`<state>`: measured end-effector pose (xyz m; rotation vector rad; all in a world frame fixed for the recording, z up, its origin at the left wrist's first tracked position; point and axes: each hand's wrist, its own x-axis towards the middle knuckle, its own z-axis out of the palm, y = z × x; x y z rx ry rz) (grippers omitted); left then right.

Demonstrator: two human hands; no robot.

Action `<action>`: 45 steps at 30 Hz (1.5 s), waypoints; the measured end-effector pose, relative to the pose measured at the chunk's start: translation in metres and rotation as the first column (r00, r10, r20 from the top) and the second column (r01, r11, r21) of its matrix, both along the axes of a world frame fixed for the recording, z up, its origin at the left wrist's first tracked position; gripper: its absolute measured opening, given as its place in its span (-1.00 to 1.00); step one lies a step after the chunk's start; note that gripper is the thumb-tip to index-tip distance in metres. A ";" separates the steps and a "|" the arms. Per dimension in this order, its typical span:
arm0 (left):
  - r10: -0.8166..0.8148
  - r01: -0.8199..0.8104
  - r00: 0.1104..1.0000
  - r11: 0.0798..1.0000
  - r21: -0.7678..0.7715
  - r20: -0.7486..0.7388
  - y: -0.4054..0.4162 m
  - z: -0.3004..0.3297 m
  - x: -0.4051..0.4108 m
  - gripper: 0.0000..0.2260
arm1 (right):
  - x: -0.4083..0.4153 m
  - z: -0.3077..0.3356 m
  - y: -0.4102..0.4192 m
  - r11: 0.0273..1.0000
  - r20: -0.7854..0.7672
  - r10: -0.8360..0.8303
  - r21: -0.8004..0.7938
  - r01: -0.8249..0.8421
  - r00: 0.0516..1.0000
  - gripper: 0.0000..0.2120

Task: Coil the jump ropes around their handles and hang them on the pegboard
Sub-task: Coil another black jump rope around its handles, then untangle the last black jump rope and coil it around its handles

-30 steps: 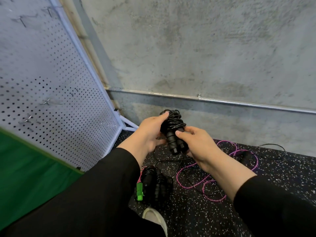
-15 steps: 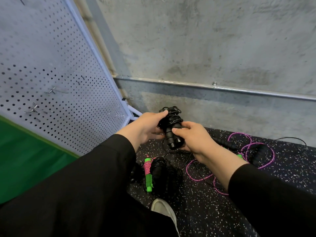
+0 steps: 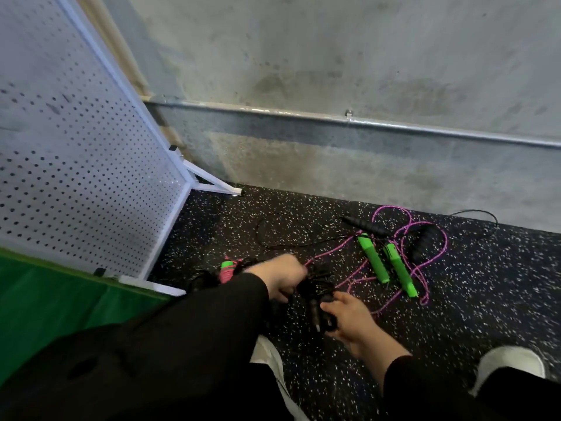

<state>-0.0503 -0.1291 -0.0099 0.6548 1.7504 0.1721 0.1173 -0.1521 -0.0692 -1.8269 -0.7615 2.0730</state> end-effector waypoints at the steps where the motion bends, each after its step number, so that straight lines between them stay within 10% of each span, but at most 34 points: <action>1: 0.009 -0.009 1.000 0.999 -0.035 -0.005 -0.005 -0.013 0.012 -0.86 | 0.006 -0.011 -0.006 1.000 0.011 -0.014 -0.023 0.014 1.000 -0.59; 17: 0.418 -0.405 0.908 0.897 -0.179 0.039 -0.042 -0.115 0.061 -0.69 | 0.016 -0.110 -0.040 0.986 0.140 0.002 -0.163 0.021 0.990 -0.49; 27: 0.367 -0.366 0.930 0.917 -0.157 -0.020 -0.040 -0.124 0.053 -0.72 | 0.012 -0.125 -0.027 0.861 0.207 0.508 -0.149 -0.487 0.836 -0.54; 38: -0.011 0.030 0.968 0.997 0.072 -0.252 0.003 -0.102 0.067 -0.76 | 0.052 -0.100 0.012 0.849 0.600 0.427 -0.009 -0.528 0.677 -0.75; 45: -0.342 0.492 0.807 0.840 0.227 -0.481 0.064 -0.076 0.061 -0.68 | 0.080 -0.085 0.088 0.785 0.667 0.293 0.241 -0.570 0.685 -0.78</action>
